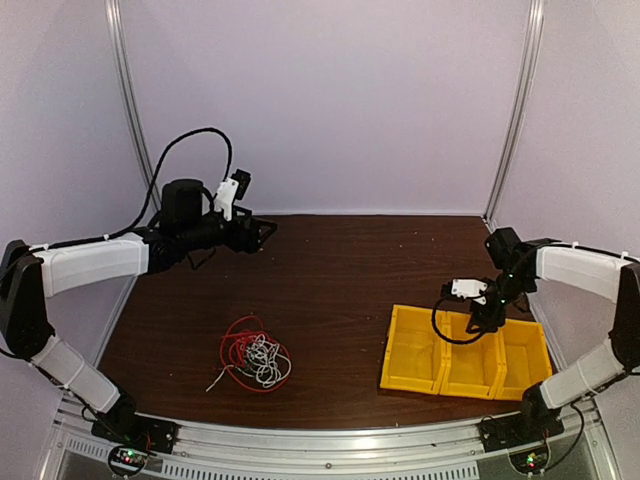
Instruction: Untangle the cables
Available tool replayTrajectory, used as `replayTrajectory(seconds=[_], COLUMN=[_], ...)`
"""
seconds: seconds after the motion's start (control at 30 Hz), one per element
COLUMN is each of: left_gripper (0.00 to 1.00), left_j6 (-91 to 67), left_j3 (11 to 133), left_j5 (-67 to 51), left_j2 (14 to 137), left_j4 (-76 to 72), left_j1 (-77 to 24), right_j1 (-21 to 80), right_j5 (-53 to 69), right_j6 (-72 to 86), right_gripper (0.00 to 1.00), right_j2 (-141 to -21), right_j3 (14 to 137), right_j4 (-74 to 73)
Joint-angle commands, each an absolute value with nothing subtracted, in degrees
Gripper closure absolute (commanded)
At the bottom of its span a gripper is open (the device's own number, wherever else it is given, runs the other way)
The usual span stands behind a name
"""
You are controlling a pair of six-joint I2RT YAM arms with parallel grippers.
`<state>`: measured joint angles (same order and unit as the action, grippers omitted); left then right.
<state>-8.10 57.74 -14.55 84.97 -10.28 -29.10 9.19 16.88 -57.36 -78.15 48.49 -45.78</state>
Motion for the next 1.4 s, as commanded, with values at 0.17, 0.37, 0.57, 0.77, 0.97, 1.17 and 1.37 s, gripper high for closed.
replayTrajectory(seconds=[0.17,0.37,0.57,0.77,0.97,1.17,1.37], left_gripper=[0.11,0.1,0.1,0.1,0.1,0.1,0.09], left_j6=[-9.3,-10.4,-11.0,-10.4,-10.0,-14.5,-16.7], left_j3=[58.6,59.8,60.0,61.0,70.3,64.7,56.2], left_j5=[-16.4,-18.2,-18.4,-14.1,-1.4,-7.8,-12.9], left_j2=[85.1,85.2,85.3,86.0,88.6,83.5,78.8], left_j4=[-13.3,-12.9,-12.7,-9.6,11.9,19.7,23.8], left_j1=[-29.4,-29.4,-29.4,-29.5,-34.3,-34.6,-34.6], right_j1=[18.4,21.9,22.2,22.2,22.4,23.4,32.6], right_j5=[11.9,10.4,10.3,11.0,12.5,20.4,28.7], right_j6=[-55.2,-57.0,-54.4,-53.0,-52.1,-49.1,-46.1], right_gripper=[0.5,0.52,0.56,0.5,0.32,0.3,0.39], right_j2=[-91.7,-102.9,-118.2,-119.8,-106.7,-93.8,-89.3], right_j3=[58.4,70.3,90.4,95.5,88.1,76.7,70.9], right_j4=[-35.4,-30.6,-34.3,-36.1,-39.4,-38.4,-34.9])
